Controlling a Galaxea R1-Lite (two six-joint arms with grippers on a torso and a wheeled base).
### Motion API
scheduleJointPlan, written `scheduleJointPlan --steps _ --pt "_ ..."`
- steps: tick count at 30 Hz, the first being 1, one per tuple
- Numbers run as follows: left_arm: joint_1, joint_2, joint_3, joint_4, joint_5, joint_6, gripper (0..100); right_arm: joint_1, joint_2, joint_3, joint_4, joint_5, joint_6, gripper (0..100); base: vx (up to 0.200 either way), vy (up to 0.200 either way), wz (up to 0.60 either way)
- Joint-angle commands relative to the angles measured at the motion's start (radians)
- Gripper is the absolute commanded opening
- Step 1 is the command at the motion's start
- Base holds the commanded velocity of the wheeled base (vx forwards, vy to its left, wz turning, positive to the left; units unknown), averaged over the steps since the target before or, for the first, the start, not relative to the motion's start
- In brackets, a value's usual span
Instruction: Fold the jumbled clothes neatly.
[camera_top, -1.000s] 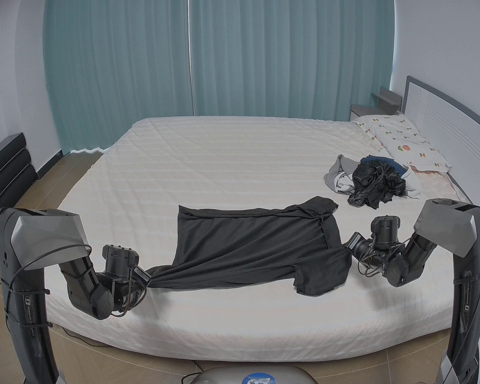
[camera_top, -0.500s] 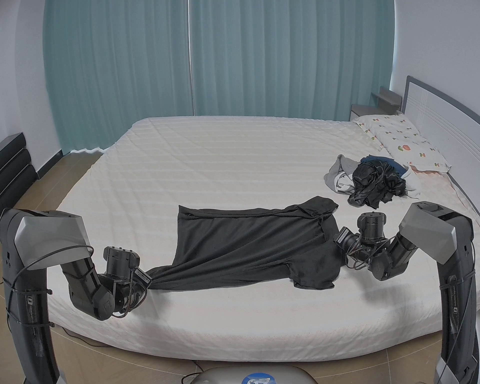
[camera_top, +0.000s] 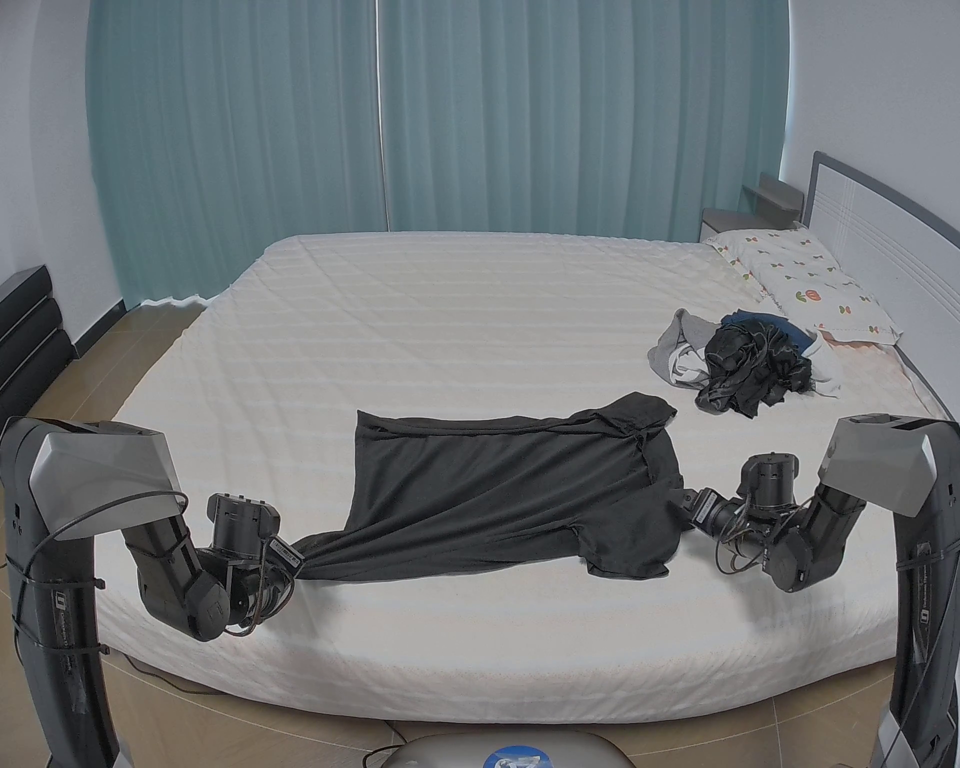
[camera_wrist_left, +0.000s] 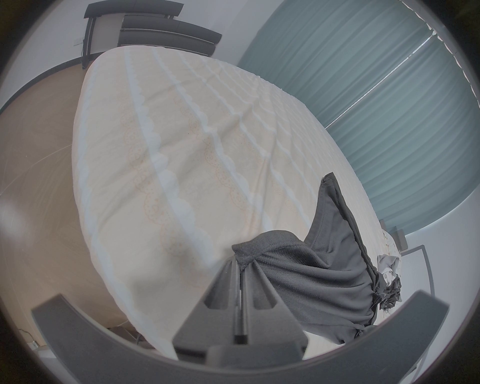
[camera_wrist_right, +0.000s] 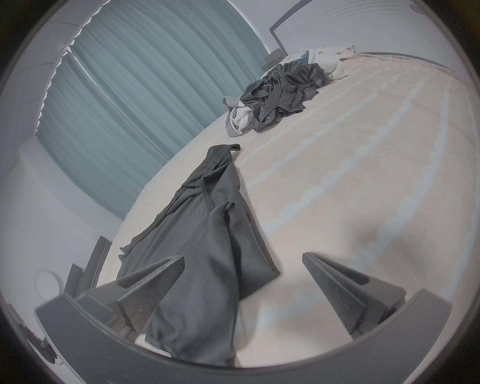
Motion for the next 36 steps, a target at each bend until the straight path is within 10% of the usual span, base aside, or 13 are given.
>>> scheduleJointPlan --steps 1,7,26,27,36 --pt "0.0 0.001 0.0 0.0 0.0 -0.001 0 -0.012 -0.102 0.206 -0.137 0.073 -0.06 100 0.0 0.0 0.0" --pt "0.0 0.001 0.0 0.0 0.001 -0.001 0 0.001 -0.088 0.347 -0.263 0.185 -0.205 100 0.0 0.0 0.0" --pt "0.0 0.003 0.0 -0.002 0.0 0.002 0 0.079 0.052 0.201 -0.254 0.179 -0.208 100 0.0 0.0 0.0" --pt "0.0 0.003 0.0 -0.002 0.0 0.004 0 0.079 0.053 0.195 -0.254 0.179 -0.208 0 0.0 0.0 0.0" --pt "-0.002 0.004 0.001 0.0 0.0 0.005 0 0.074 0.055 0.207 -0.266 0.11 -0.206 0 0.0 0.0 0.0"
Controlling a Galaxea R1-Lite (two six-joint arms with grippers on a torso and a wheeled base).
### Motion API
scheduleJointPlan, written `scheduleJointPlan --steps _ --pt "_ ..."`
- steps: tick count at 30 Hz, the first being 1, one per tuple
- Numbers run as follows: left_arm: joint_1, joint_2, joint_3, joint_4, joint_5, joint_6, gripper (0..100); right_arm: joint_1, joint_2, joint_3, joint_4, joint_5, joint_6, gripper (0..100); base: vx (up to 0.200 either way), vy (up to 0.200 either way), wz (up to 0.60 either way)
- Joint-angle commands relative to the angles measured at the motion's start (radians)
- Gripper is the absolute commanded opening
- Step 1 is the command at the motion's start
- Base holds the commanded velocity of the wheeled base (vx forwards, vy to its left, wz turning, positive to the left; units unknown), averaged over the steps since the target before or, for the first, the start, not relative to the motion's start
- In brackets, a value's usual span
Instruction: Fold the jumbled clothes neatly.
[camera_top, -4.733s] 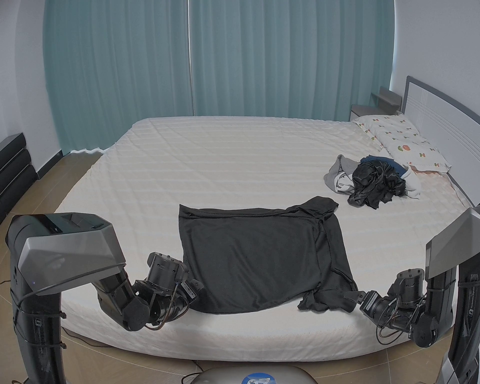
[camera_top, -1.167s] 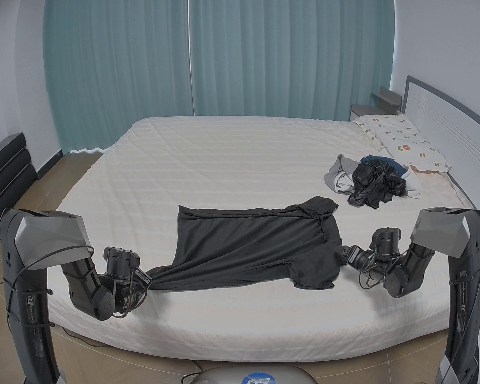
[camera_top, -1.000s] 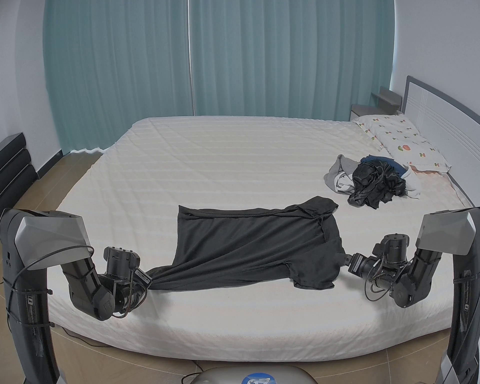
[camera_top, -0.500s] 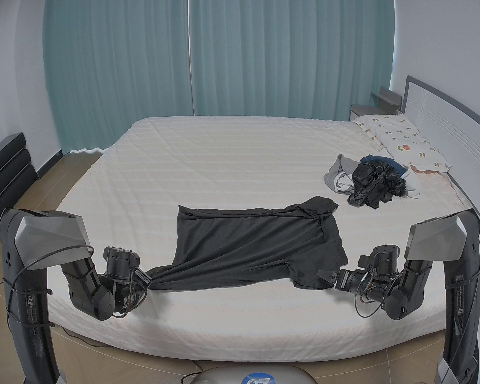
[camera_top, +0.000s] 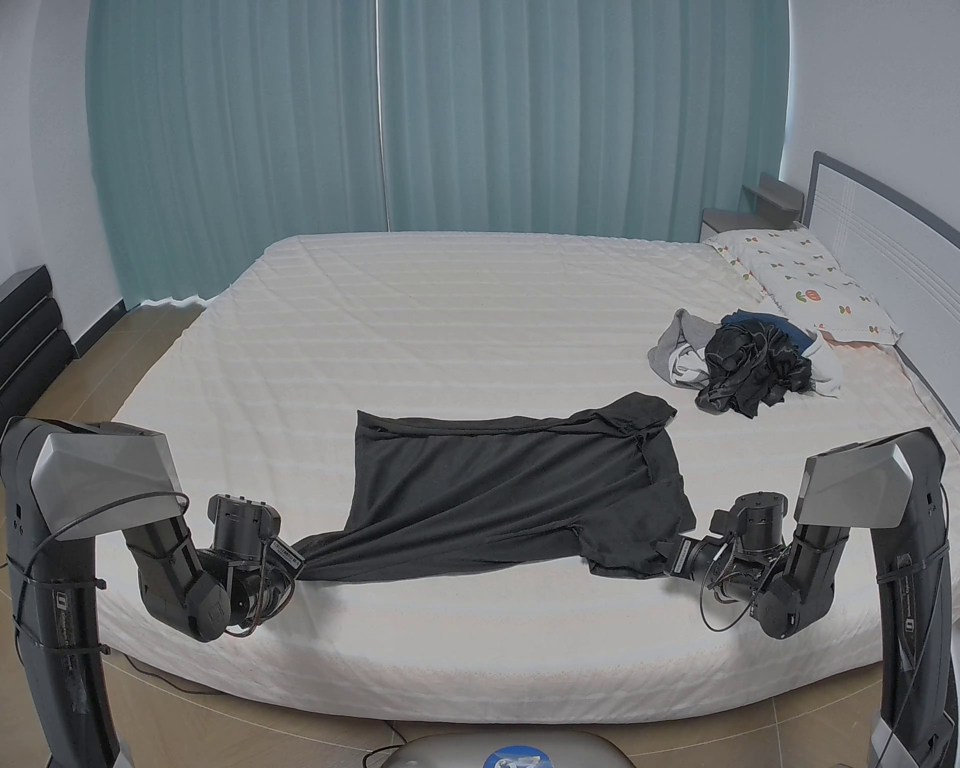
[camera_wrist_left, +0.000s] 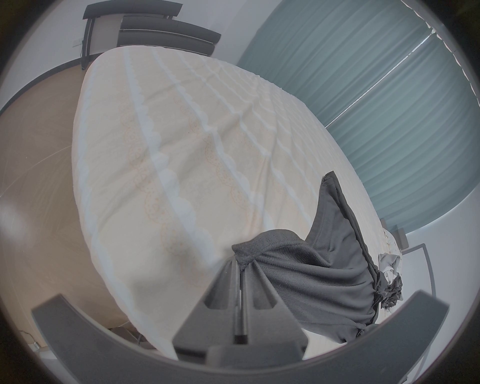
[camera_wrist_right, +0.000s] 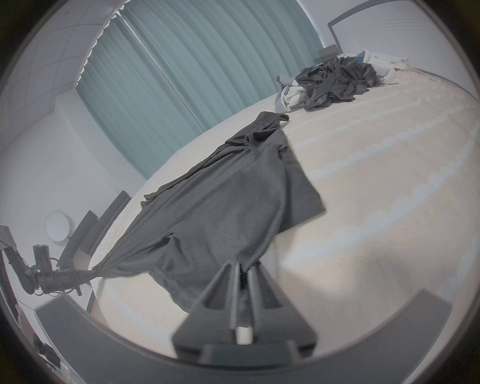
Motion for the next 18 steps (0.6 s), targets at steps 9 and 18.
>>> scheduleJointPlan --steps 9,18 --pt "0.0 0.002 0.007 -0.001 0.0 0.012 0 -0.073 -0.158 0.258 -0.035 0.035 -0.006 0 0.0 0.0 0.0" --pt "-0.008 -0.035 0.099 -0.003 -0.003 0.106 0 -0.108 -0.298 0.447 -0.036 0.087 -0.012 0 0.0 0.0 0.0"
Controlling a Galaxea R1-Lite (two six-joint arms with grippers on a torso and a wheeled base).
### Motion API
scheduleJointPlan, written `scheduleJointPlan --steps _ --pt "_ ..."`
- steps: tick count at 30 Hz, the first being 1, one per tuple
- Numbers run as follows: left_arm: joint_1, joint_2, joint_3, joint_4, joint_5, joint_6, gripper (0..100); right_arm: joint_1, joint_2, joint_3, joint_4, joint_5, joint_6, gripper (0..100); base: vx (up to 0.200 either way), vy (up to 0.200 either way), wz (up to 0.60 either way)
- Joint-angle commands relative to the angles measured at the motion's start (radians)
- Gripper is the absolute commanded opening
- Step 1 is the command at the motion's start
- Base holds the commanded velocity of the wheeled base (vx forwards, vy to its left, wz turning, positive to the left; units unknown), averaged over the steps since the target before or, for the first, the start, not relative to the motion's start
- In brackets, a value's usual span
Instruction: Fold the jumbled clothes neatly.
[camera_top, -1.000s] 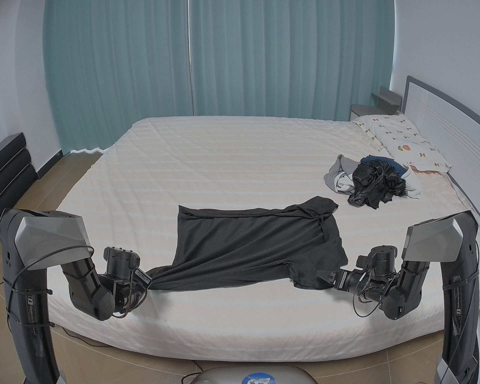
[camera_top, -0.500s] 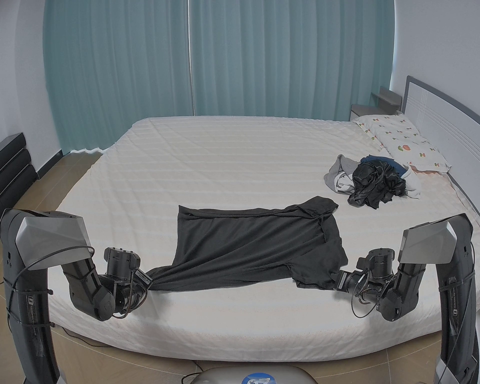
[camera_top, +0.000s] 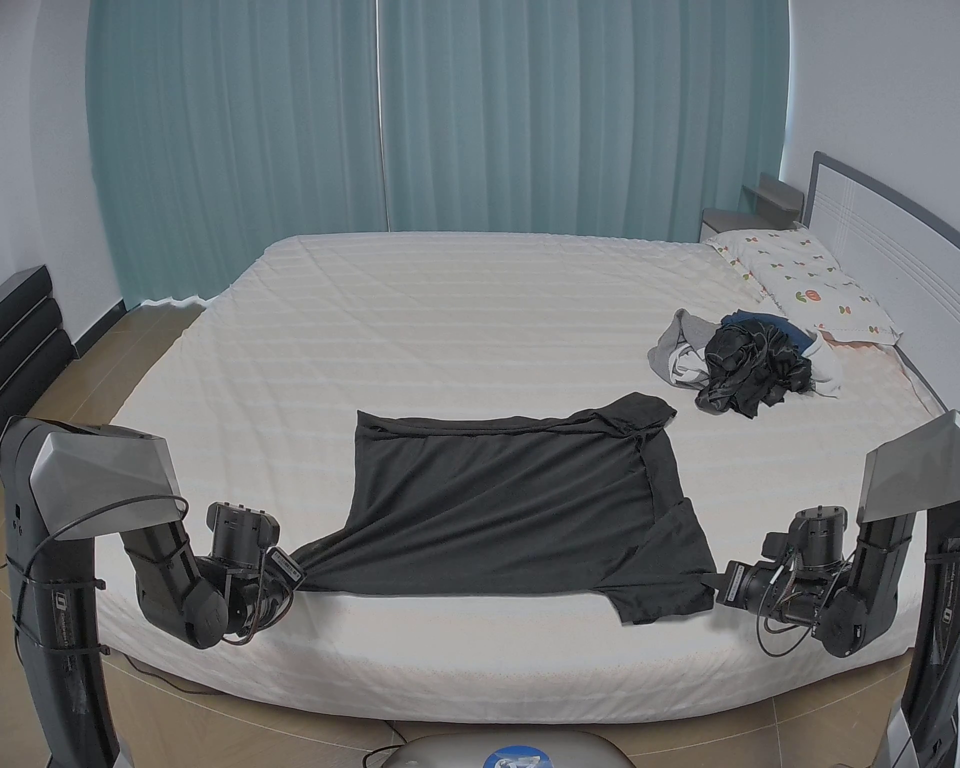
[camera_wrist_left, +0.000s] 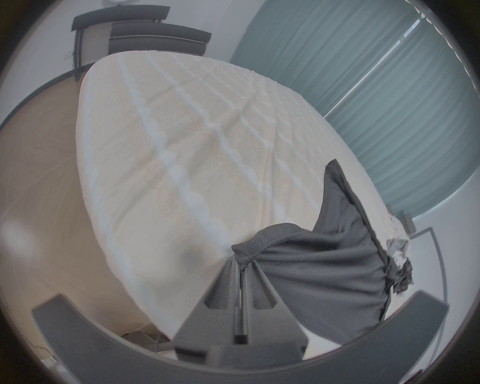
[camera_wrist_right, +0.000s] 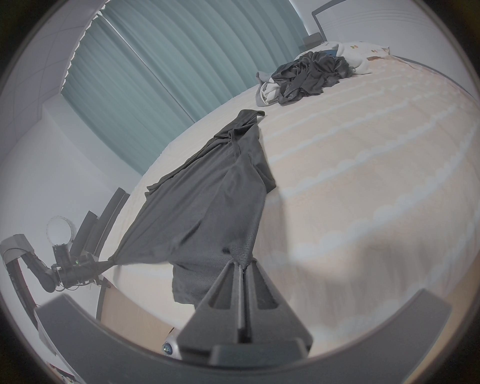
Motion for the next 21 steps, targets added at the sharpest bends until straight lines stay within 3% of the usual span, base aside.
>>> scheduleJointPlan --steps 1,8,14,21 --pt "-0.006 -0.031 0.066 -0.002 -0.002 0.043 0 -0.025 -0.097 0.088 -0.003 0.01 -0.006 0 0.0 0.0 0.0" --pt "-0.106 -0.067 0.173 0.0 -0.007 0.116 0 -0.029 -0.12 0.243 -0.062 0.024 -0.102 0 0.0 0.0 0.0" --pt "-0.129 -0.065 0.201 0.009 -0.007 0.161 0 -0.032 -0.099 0.312 -0.096 0.024 -0.121 0 0.0 0.0 0.0" --pt "-0.21 -0.039 0.25 0.003 -0.007 0.191 0 -0.045 -0.062 0.329 -0.098 0.015 -0.122 0 0.0 0.0 0.0"
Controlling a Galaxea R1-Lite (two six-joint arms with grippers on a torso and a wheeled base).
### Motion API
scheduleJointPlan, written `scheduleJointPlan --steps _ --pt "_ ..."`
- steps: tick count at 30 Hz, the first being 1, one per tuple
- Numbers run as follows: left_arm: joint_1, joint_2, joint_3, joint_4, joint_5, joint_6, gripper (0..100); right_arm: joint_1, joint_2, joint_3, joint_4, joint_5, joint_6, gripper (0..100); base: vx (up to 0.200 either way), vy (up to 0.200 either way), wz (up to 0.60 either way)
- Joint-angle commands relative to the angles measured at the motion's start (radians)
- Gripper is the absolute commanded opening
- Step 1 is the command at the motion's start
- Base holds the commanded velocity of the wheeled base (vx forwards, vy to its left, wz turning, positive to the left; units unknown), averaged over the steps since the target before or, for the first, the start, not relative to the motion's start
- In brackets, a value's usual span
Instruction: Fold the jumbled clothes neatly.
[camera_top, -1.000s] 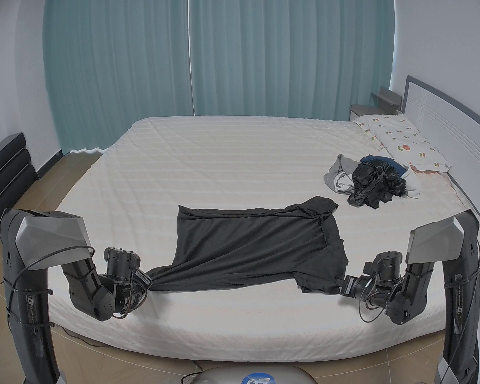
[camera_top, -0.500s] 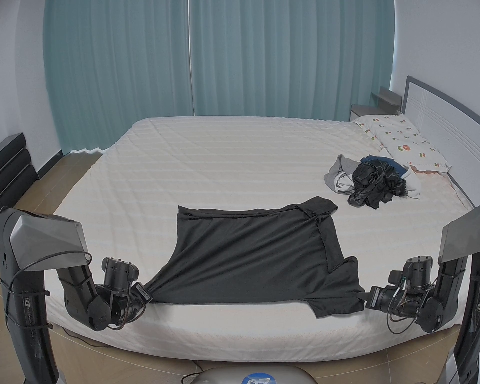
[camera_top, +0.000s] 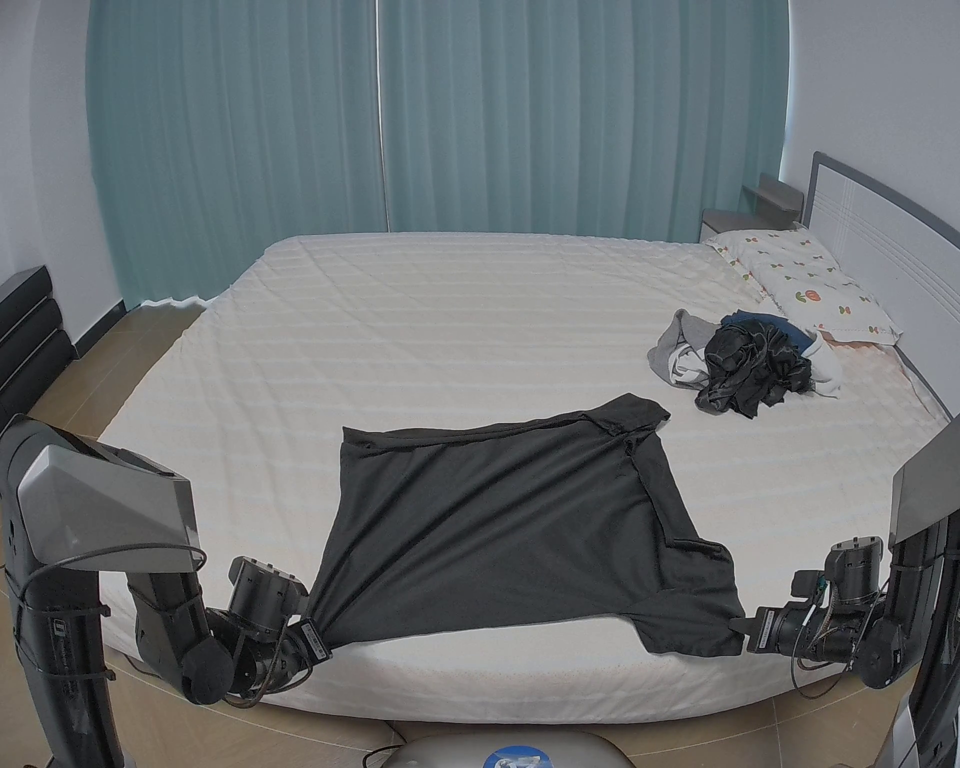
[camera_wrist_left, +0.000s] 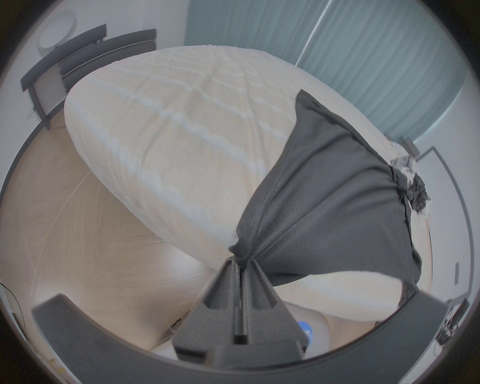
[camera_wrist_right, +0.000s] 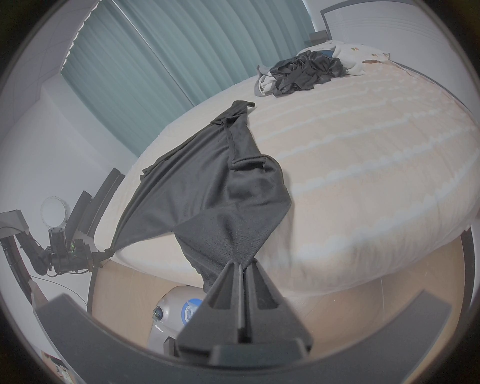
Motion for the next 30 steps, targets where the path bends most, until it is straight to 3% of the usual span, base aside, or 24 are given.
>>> scheduleJointPlan --steps 1,14,15,21,30 --pt "-0.035 0.041 0.02 -0.008 0.006 0.016 0 -0.006 0.043 0.021 0.004 -0.005 0.002 0 0.0 0.0 0.0" --pt "-0.029 0.051 0.018 -0.008 0.008 0.019 0 -0.005 0.138 0.021 -0.043 -0.009 -0.015 0 0.0 0.0 0.0" --pt "-0.027 0.05 0.018 -0.01 0.008 0.019 100 -0.005 0.141 0.021 -0.053 -0.009 -0.015 0 0.0 0.0 0.0" --pt "-0.024 0.002 0.027 -0.002 0.009 0.019 100 -0.021 0.049 0.021 -0.081 -0.009 -0.004 0 0.0 0.0 0.0" --pt "-0.004 -0.116 0.061 0.003 0.008 0.052 100 -0.048 -0.035 0.021 0.011 -0.009 -0.004 0 0.0 0.0 0.0"
